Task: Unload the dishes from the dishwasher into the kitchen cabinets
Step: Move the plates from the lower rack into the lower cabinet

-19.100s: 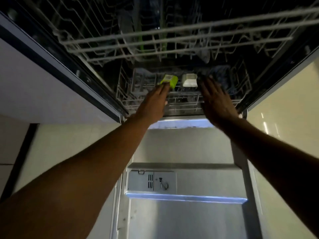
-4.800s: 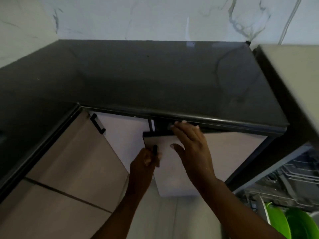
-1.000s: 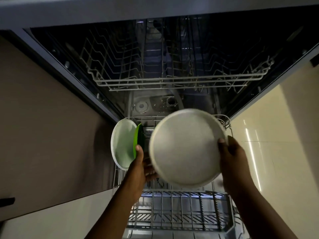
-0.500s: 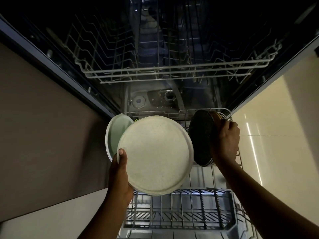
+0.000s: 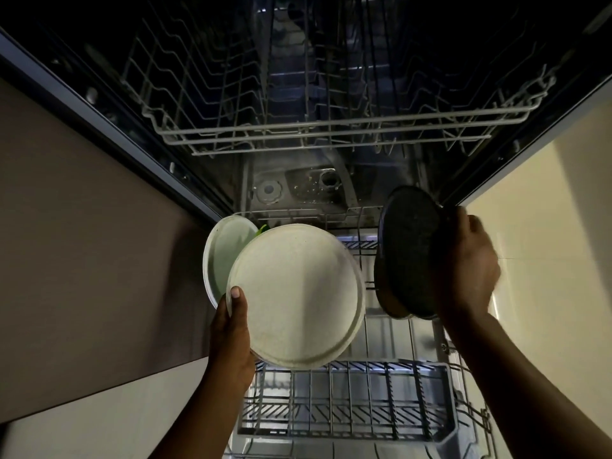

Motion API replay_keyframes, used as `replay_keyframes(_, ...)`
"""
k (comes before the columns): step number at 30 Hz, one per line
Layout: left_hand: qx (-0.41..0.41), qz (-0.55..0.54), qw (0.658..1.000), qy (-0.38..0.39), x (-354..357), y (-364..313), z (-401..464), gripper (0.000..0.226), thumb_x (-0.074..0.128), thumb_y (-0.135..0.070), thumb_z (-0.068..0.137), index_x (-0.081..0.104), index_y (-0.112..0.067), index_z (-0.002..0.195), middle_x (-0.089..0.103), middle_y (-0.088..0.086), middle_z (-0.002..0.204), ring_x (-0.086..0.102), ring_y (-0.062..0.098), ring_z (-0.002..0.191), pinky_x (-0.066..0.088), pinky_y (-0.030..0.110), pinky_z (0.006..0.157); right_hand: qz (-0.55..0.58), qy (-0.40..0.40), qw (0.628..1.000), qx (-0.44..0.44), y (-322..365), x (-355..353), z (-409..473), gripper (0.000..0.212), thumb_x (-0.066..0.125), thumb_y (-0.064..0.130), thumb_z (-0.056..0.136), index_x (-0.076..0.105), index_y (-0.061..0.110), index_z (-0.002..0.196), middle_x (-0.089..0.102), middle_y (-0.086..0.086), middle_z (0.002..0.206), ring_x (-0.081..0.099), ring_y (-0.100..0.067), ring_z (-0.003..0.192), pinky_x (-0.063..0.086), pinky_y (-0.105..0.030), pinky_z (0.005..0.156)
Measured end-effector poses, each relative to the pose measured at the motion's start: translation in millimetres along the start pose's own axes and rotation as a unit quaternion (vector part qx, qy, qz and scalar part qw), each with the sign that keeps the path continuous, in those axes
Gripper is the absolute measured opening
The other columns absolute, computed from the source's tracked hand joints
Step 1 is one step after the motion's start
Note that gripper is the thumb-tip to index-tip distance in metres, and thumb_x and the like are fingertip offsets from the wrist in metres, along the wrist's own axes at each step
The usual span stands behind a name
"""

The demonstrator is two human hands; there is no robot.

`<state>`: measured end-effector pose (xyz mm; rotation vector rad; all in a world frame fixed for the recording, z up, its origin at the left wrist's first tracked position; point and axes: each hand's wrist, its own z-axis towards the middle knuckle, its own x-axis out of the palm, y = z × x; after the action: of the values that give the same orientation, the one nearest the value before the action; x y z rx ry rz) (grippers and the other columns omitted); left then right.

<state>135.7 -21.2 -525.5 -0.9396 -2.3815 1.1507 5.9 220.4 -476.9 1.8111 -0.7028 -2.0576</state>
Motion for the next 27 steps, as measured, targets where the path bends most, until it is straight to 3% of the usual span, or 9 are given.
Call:
replay_keyframes(2, -0.010, 0.004, 1.000, -0.003, 1.0, 0.4, 1.0, 0.035, 0.045, -0.044, 0.095, 0.052, -0.031, 0.127, 0.059, -0.001, 0.124, 0.055, 0.024, 0.116, 0.047, 0.042, 0.092, -0.005, -0.076, 0.997, -0.003, 0.0, -29.9, -0.1, 0.033, 0.048, 0.012, 0.090, 0.054, 0.014, 0.123, 0.061, -0.016, 0.110, 0.058, -0.037, 0.092, 0.040, -0.034, 0.066)
replay_keyframes(6, -0.025, 0.001, 1.000, -0.001, 6.1, 1.8, -0.1, 0.046, 0.048, -0.057, 0.085, 0.056, -0.033, 0.123, 0.060, 0.000, 0.127, 0.055, 0.027, 0.117, 0.047, 0.049, 0.098, 0.143, -0.143, 0.979, 0.011, -13.6, -60.4, -9.2, 0.026, 0.038, 0.040, 0.100, 0.051, 0.038, 0.123, 0.061, 0.010, 0.117, 0.058, -0.018, 0.109, 0.047, -0.046, 0.093)
replay_keyframes(9, -0.046, 0.002, 0.999, 0.015, 17.2, -2.8, 0.7, 0.056, 0.039, -0.064, 0.086, 0.051, -0.031, 0.130, 0.060, 0.002, 0.128, 0.057, 0.028, 0.114, 0.048, 0.051, 0.097, 0.249, -0.103, 0.957, 0.106, -9.0, -41.4, -15.2, 0.022, 0.047, 0.033, 0.097, 0.059, 0.034, 0.116, 0.068, 0.006, 0.100, 0.065, -0.019, 0.095, 0.052, -0.045, 0.087)
replay_keyframes(13, -0.069, -0.052, 0.995, 0.057, 28.3, -9.4, 5.4, 0.072, 0.039, -0.072, 0.077, 0.050, -0.030, 0.135, 0.063, 0.000, 0.128, 0.058, 0.024, 0.117, 0.051, 0.039, 0.088, 0.350, 0.013, 0.918, 0.184, 2.5, 1.5, -25.8, 0.025, 0.050, 0.023, 0.098, 0.063, 0.024, 0.120, 0.070, -0.003, 0.109, 0.065, -0.020, 0.101, 0.053, -0.038, 0.088)
replay_keyframes(16, -0.073, -0.122, 0.986, 0.082, 32.9, -15.2, 8.8, 0.064, 0.041, -0.061, 0.088, 0.052, -0.021, 0.135, 0.062, 0.008, 0.129, 0.056, 0.028, 0.121, 0.048, 0.043, 0.094, 0.312, 0.029, 0.936, 0.162, 5.1, 24.8, -31.6, 0.028, 0.051, 0.027, 0.097, 0.061, 0.028, 0.123, 0.066, 0.002, 0.114, 0.063, -0.015, 0.104, 0.052, -0.036, 0.089)
replay_keyframes(21, -0.063, -0.069, 0.986, 0.140, 37.6, -21.5, 7.6, 0.076, 0.039, -0.074, 0.078, 0.053, -0.025, 0.133, 0.063, 0.005, 0.129, 0.059, 0.026, 0.118, 0.044, 0.051, 0.101, 0.248, 0.085, 0.958, 0.114, 3.1, 34.7, -43.0, 0.035, 0.052, 0.023, 0.096, 0.055, 0.026, 0.131, 0.066, -0.002, 0.119, 0.060, -0.014, 0.101, 0.049, -0.030, 0.087)
replay_keyframes(23, -0.029, -0.027, 0.988, 0.146, 38.3, -19.6, 6.3, 0.066, 0.048, -0.068, 0.080, 0.056, -0.025, 0.130, 0.065, 0.003, 0.126, 0.060, 0.025, 0.117, 0.047, 0.051, 0.099, 0.223, 0.092, 0.966, 0.094, -3.3, 34.9, -44.6, 0.035, 0.052, 0.026, 0.097, 0.056, 0.024, 0.131, 0.067, -0.003, 0.117, 0.060, -0.014, 0.099, 0.046, -0.025, 0.080)
replay_keyframes(25, 0.004, 0.005, 0.995, 0.104, 37.6, -14.7, 7.8, 0.055, 0.064, -0.057, 0.079, 0.062, -0.025, 0.123, 0.067, 0.001, 0.122, 0.061, 0.024, 0.116, 0.045, 0.053, 0.100, 0.202, 0.075, 0.974, 0.073, -14.3, 35.0, -41.9, 0.030, 0.053, 0.027, 0.096, 0.061, 0.021, 0.125, 0.066, -0.006, 0.112, 0.062, -0.019, 0.098, 0.046, -0.024, 0.074)
replay_keyframes(27, 0.024, 0.018, 0.997, 0.073, 34.6, -9.9, 10.8, 0.058, 0.072, -0.057, 0.070, 0.063, -0.028, 0.119, 0.067, -0.001, 0.122, 0.058, 0.023, 0.119, 0.040, 0.055, 0.104, 0.148, -0.001, 0.986, 0.076, -29.3, 38.8, -32.0, 0.033, 0.057, 0.016, 0.093, 0.057, 0.013, 0.126, 0.056, -0.013, 0.118, 0.056, -0.029, 0.104, 0.047, -0.031, 0.083)
